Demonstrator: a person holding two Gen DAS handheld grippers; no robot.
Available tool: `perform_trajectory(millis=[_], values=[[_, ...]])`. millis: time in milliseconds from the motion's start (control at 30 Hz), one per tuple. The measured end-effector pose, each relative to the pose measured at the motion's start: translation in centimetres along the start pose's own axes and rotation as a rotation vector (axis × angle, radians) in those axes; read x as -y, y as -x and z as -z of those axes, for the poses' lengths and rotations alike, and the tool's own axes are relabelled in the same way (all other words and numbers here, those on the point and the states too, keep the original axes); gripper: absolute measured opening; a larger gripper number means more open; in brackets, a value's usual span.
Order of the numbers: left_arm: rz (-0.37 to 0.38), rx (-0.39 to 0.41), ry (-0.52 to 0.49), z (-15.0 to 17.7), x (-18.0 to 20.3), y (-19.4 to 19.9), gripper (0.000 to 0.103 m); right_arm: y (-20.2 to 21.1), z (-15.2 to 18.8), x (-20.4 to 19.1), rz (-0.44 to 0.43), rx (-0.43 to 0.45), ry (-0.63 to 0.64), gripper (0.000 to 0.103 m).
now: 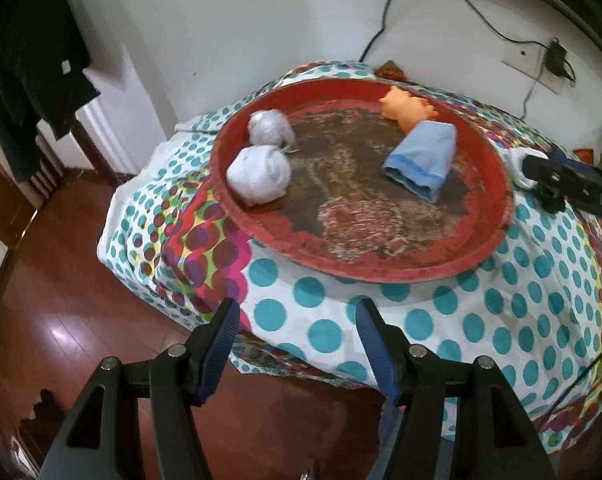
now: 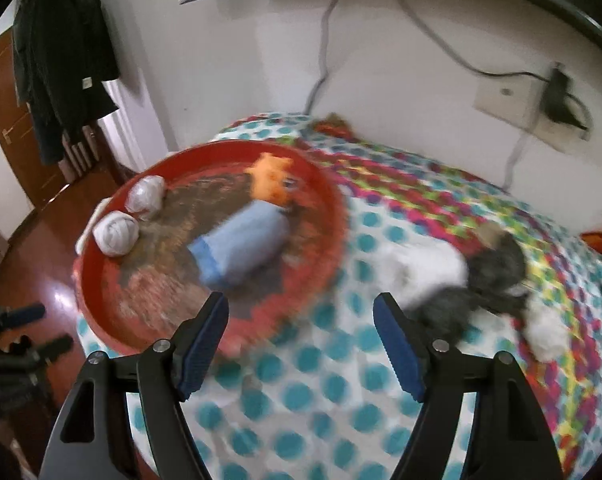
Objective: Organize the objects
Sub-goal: 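Move the right gripper to the white rolled sock and grasp it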
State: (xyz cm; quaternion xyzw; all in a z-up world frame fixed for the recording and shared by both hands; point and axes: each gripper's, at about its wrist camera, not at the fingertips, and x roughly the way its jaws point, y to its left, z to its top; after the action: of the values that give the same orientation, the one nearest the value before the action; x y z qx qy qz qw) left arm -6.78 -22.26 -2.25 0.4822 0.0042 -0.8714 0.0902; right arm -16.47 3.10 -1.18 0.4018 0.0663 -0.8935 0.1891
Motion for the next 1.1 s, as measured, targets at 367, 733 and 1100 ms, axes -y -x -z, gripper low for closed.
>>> perform_trajectory(millis=[367, 733, 1100], values=[[0.059, 0.035, -0.158, 1.4, 6.8, 1.9, 0.062, 3.9, 8.3, 13.5, 0.19, -0.04, -0.188, 0.073], [0.163, -0.002, -0.268, 3.7, 11.8, 1.9, 0.062, 1.3, 9.8, 18.9, 0.241, -0.063, -0.284, 0.073], [0.176, -0.048, -0.327, 4.8, 13.7, 0.6, 0.062, -4.0, 5.2, 20.8, 0.268, -0.096, -0.282, 0.074]])
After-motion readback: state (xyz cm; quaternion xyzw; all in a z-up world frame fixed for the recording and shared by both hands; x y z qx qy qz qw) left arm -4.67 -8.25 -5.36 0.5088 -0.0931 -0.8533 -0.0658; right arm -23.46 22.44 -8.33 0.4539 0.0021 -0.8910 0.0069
